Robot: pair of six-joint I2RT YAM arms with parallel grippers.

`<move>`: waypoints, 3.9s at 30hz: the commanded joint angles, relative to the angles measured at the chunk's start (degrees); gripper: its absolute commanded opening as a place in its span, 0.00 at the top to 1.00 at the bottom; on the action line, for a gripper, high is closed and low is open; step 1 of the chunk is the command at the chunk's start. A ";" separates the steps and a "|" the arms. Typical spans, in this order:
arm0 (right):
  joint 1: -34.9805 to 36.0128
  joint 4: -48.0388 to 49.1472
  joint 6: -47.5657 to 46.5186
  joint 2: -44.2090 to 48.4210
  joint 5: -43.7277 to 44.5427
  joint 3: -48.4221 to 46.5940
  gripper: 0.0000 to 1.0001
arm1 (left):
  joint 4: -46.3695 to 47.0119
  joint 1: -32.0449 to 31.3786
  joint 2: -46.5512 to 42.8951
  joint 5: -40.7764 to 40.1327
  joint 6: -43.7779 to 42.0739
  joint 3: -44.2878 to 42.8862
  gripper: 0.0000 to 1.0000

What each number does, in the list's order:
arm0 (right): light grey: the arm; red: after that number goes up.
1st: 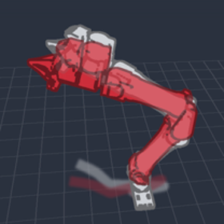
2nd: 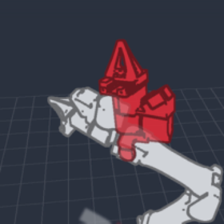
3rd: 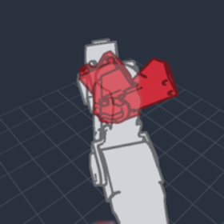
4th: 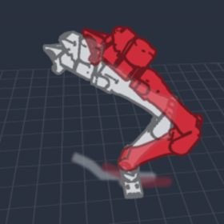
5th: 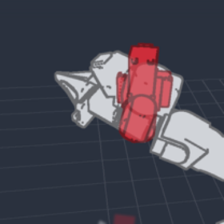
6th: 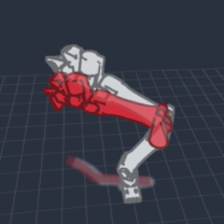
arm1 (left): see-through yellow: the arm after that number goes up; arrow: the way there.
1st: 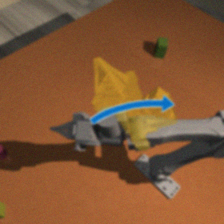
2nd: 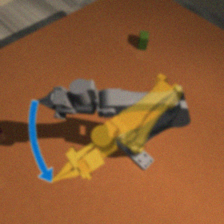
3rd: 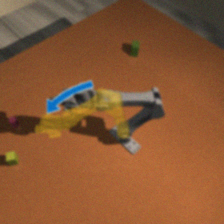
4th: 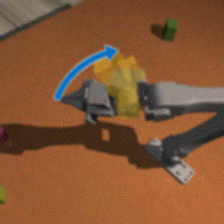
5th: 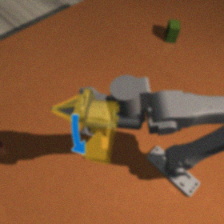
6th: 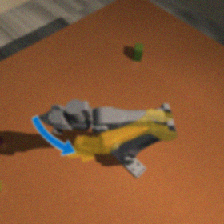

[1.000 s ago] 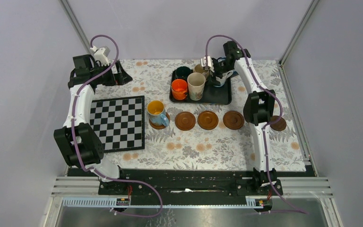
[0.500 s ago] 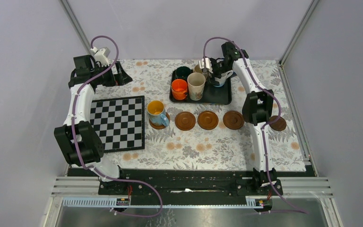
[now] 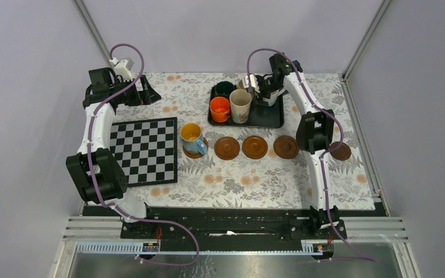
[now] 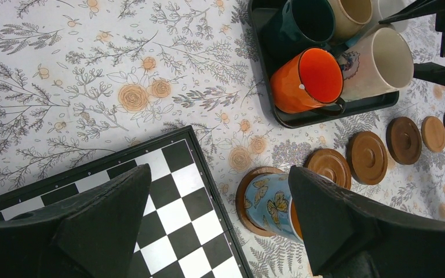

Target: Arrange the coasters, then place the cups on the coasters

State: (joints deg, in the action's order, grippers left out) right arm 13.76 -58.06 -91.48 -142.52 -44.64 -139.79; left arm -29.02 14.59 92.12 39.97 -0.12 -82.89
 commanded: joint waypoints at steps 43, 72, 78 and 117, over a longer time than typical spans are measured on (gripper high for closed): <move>4.08 32.77 36.06 22.93 10.80 40.75 0.75 | 2.99 1.78 1.19 3.98 2.29 -3.08 0.01; 5.69 61.78 74.76 49.13 13.95 66.11 1.00 | 3.75 2.00 0.37 5.48 2.51 -2.29 0.01; 11.98 70.45 78.11 55.48 20.17 76.29 1.00 | 3.71 2.09 0.04 3.35 3.18 -2.10 0.01; 28.44 84.98 88.85 59.26 42.59 93.36 1.00 | 6.16 2.14 -2.30 1.49 5.99 2.31 0.01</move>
State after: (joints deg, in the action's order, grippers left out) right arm 41.34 17.23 -4.67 -86.63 -3.64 -44.66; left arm -25.89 16.38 92.18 41.17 5.06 -80.95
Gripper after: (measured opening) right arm 0.279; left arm 0.989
